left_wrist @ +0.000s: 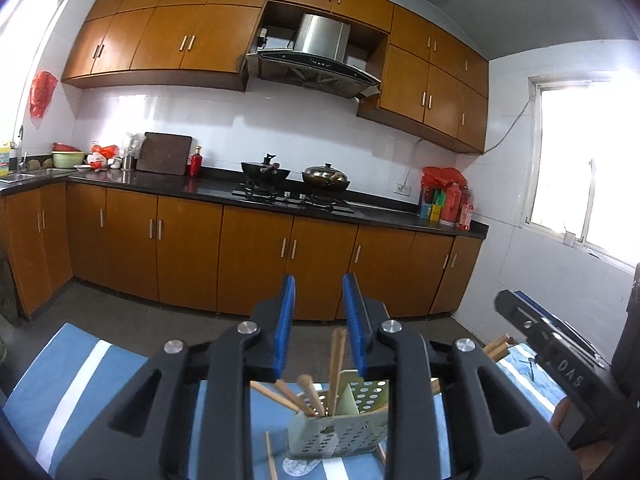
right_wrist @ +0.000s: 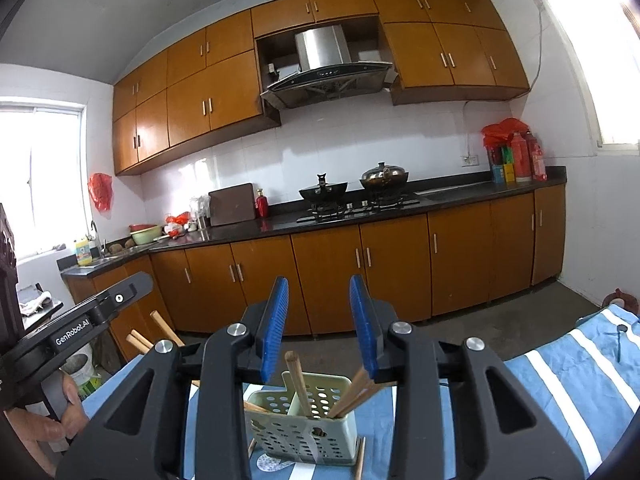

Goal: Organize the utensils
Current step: 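Open both tools to drop the chopsticks into the green holder, then close the right tool on a loose chopstick while the left tool grasps the last one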

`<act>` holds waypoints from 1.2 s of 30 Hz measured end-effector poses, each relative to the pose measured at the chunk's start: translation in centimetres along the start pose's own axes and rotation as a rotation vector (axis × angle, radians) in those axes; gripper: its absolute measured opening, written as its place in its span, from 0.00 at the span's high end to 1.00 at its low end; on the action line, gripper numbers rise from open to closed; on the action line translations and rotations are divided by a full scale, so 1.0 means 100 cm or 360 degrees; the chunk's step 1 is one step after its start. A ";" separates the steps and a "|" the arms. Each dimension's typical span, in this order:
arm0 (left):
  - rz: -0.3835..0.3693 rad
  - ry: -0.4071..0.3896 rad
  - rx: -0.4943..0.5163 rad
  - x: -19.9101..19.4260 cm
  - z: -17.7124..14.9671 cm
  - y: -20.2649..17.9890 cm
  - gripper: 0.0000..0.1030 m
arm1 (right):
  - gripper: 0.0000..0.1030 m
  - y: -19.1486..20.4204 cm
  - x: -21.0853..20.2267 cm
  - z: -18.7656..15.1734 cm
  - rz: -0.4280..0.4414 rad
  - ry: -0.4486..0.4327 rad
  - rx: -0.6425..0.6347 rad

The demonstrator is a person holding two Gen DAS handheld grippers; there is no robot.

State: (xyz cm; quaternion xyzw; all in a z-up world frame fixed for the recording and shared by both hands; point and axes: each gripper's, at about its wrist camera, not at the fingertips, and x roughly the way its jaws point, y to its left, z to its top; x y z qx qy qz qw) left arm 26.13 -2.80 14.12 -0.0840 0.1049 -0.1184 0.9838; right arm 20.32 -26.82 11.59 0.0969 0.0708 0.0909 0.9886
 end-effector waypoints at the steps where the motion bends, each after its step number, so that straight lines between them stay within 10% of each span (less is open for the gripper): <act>1: 0.0005 -0.0009 -0.0009 -0.008 0.001 0.002 0.74 | 0.67 -0.001 -0.005 0.001 -0.0004 -0.0003 0.0006; 10: 0.0166 0.0066 0.0017 -0.065 -0.024 0.023 0.63 | 0.60 -0.024 -0.048 -0.028 -0.0155 0.0138 0.0013; 21: 0.0419 0.0566 0.0006 -0.068 -0.143 0.085 0.58 | 0.59 -0.054 -0.031 -0.156 -0.0260 0.0856 0.0126; 36: 0.0283 0.0808 -0.0005 -0.051 -0.194 0.074 0.57 | 0.70 -0.012 -0.002 -0.212 -0.0104 0.1122 0.0052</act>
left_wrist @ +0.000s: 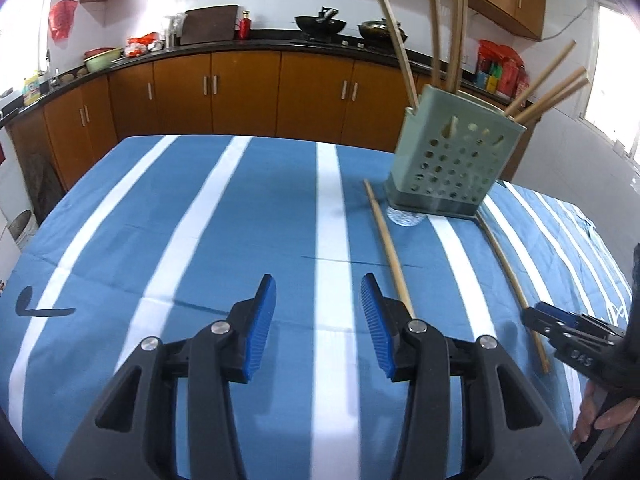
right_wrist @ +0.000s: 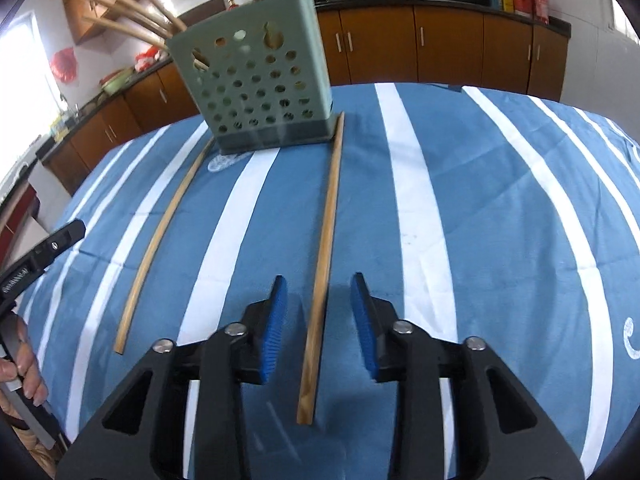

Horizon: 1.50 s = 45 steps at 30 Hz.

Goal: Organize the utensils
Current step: 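Close the right tool on a loose chopstick while the left tool grasps the last one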

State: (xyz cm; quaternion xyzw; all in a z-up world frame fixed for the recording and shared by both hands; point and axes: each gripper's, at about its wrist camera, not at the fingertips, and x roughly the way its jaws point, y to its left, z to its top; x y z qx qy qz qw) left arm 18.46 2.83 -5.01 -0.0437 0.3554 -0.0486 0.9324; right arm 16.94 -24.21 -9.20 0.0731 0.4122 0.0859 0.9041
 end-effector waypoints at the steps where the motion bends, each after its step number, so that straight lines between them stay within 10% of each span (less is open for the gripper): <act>1: -0.0009 0.0006 0.0004 0.001 0.000 -0.004 0.57 | 0.83 0.002 0.000 0.001 0.0004 -0.0003 -0.0010; 10: -0.0114 0.0105 0.0070 0.018 -0.003 -0.040 0.59 | 0.93 -0.025 -0.003 0.003 -0.0121 -0.0011 0.0103; 22: -0.0045 0.0254 0.0163 0.049 -0.015 -0.063 0.89 | 0.93 -0.044 -0.008 0.002 -0.0140 -0.0023 0.0154; 45: 0.0096 0.0253 0.0031 0.057 0.008 0.020 0.91 | 0.92 -0.041 0.002 0.016 -0.0199 -0.0013 0.0064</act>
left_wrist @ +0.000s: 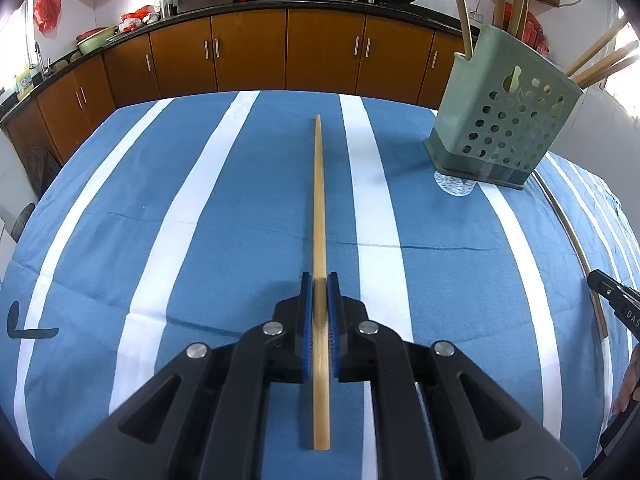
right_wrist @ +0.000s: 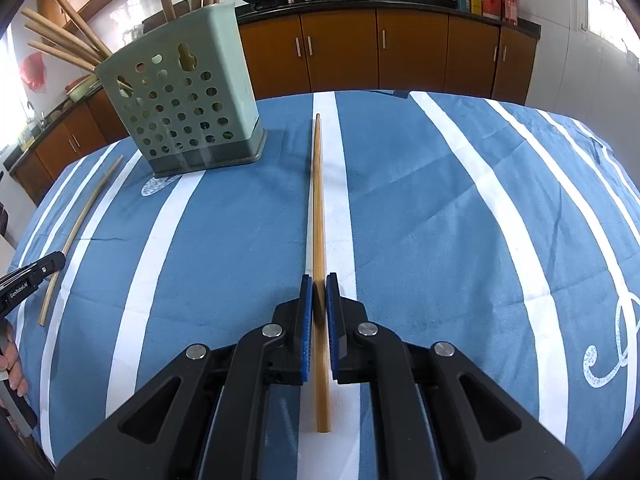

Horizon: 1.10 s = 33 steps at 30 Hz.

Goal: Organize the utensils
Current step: 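Close the right tool on a loose chopstick while the left tool grasps the last one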

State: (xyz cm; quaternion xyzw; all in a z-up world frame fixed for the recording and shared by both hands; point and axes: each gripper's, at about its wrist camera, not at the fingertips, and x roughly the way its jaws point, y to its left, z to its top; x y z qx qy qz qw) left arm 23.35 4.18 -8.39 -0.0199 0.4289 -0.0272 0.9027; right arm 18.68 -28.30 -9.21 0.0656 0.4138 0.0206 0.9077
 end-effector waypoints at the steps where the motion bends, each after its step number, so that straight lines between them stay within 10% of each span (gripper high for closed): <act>1: -0.0008 0.0000 -0.0007 0.000 0.000 0.000 0.91 | 0.92 0.000 0.000 0.000 0.0001 0.0000 0.0002; 33: -0.0006 0.0004 -0.0015 0.001 0.000 0.000 0.91 | 0.92 -0.001 0.001 0.000 0.0010 0.0004 0.0011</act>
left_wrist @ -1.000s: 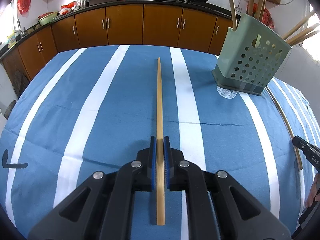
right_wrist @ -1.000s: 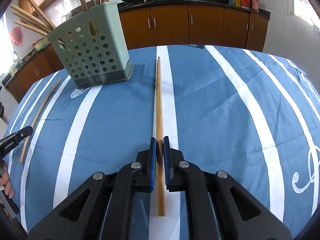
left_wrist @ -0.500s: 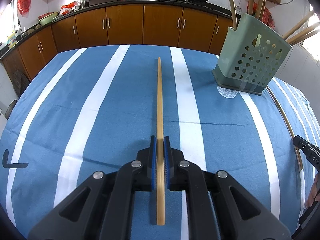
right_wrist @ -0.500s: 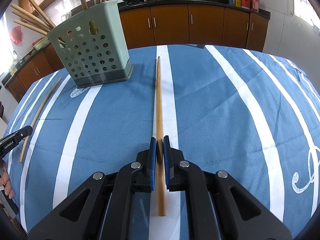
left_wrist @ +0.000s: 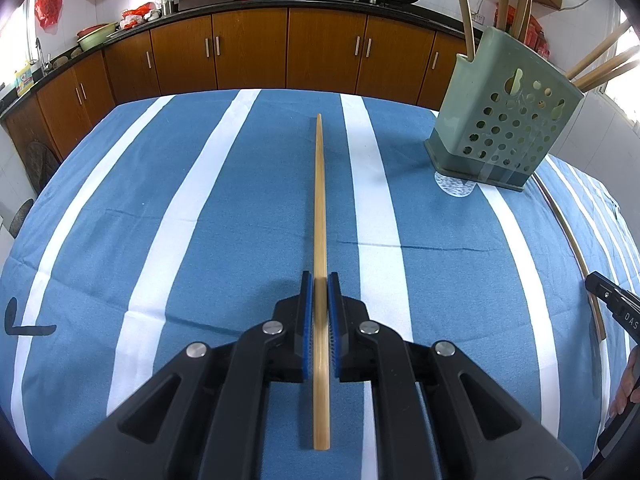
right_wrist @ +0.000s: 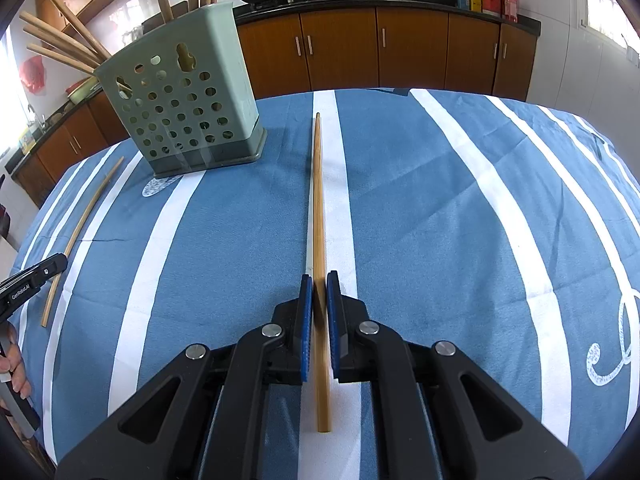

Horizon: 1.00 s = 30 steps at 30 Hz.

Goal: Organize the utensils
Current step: 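Close the right tool on a loose chopstick while the left tool grasps the last one, then lift both held chopsticks and carry them above the green holder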

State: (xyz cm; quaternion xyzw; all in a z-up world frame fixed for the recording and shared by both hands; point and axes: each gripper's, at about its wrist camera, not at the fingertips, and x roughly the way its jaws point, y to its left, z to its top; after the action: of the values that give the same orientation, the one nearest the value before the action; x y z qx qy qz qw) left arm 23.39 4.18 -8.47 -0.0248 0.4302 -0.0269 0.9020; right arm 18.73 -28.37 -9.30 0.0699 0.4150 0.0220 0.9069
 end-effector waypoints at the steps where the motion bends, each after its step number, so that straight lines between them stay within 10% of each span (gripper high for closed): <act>1: 0.0000 0.0000 0.0000 0.000 0.000 0.000 0.91 | 0.92 0.000 0.000 0.000 -0.0001 0.0000 0.0000; 19: 0.0025 0.0008 0.0082 -0.007 -0.009 -0.007 0.92 | 0.93 -0.001 -0.004 -0.002 0.0014 -0.0009 -0.0007; 30: -0.0016 -0.0228 0.0099 -0.065 0.004 -0.012 0.92 | 0.93 -0.013 -0.063 0.017 0.0062 -0.0332 0.0056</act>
State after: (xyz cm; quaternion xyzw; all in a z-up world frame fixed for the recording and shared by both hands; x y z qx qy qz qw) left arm 19.59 3.46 -3.10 -0.0006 0.3634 -0.0429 0.9306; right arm 15.90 -30.49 -3.64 0.0958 0.3172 0.0251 0.9432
